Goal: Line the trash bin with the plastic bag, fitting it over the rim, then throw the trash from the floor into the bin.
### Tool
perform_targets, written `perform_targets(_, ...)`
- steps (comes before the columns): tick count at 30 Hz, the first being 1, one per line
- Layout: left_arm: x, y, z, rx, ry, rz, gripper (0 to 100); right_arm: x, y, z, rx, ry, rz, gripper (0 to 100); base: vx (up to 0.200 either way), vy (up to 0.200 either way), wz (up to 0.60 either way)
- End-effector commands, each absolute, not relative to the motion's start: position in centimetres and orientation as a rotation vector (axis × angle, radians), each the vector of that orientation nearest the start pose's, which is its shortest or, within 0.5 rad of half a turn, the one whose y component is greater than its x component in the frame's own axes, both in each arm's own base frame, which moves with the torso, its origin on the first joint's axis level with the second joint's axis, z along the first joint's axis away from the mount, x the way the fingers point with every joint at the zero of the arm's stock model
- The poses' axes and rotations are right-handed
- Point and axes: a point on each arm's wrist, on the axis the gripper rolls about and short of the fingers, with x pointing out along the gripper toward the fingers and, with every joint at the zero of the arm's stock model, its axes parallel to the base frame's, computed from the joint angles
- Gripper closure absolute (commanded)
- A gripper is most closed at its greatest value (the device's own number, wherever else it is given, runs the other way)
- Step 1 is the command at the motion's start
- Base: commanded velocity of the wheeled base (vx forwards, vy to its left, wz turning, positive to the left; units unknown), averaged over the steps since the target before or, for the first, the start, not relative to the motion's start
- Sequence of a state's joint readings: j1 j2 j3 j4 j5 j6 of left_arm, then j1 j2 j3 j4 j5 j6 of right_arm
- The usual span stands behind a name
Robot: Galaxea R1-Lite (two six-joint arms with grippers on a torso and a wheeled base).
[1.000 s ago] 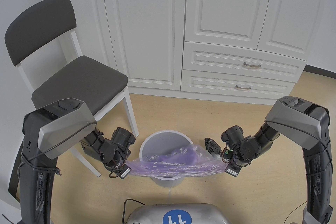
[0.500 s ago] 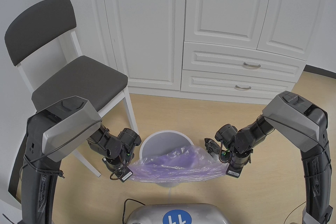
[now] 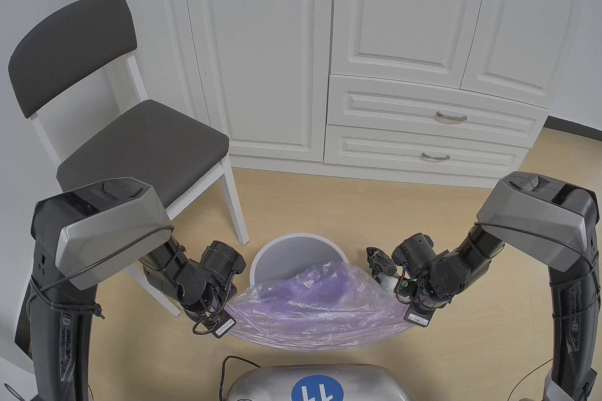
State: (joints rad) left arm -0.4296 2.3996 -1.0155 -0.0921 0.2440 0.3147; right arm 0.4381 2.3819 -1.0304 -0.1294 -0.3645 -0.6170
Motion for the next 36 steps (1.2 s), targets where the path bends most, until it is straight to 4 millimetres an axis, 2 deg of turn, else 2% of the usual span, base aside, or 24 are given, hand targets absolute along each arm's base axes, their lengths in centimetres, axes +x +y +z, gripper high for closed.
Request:
perform_targets(1, 31.9, -14.3, -5.1, 0.701, 1.198, -0.361, 100, 32.3, 14.3, -4.3, -1.005, 1.087, 0.429, 0, 0.000, 0.000, 0.00)
perform_targets(7, 31.6, -14.4, -5.5, 0.688, 1.152, -0.358, 100, 30.8, 13.4, -3.8, -0.914, 0.982, 0.487, 0, 0.000, 0.000, 0.00)
perform_targets(10, 31.7, -14.5, -5.8, 0.636, 1.114, -0.331, 100, 30.0, 12.3, -3.1, -0.865, 0.917, 0.483, 0, 0.000, 0.000, 0.00)
perform_targets(13, 32.1, -14.9, -6.2, 0.559, 1.081, -0.295, 100, 29.2, 10.5, -2.2, -0.747, 0.809, 0.531, 0, 0.000, 0.000, 0.00)
perform_targets(16, 32.3, -15.0, -6.1, 0.518, 1.057, -0.278, 100, 28.5, 9.8, -1.8, -0.676, 0.761, 0.559, 0, 0.000, 0.000, 0.00)
perform_targets(19, 32.4, -15.1, -6.0, 0.405, 1.019, -0.278, 100, 26.8, 8.8, -0.9, -0.539, 0.688, 0.589, 0, 0.000, 0.000, 0.00)
perform_targets(28, 32.8, -14.4, -5.5, 0.277, 0.919, -0.325, 100, 24.8, 9.1, 0.4, -0.406, 0.593, 0.590, 0, 0.000, 0.000, 0.00)
perform_targets(36, 33.2, -12.9, -4.8, 0.227, 0.902, -0.328, 100, 24.6, 9.7, 0.1, -0.372, 0.586, 0.595, 0, -0.200, -0.200, 0.00)
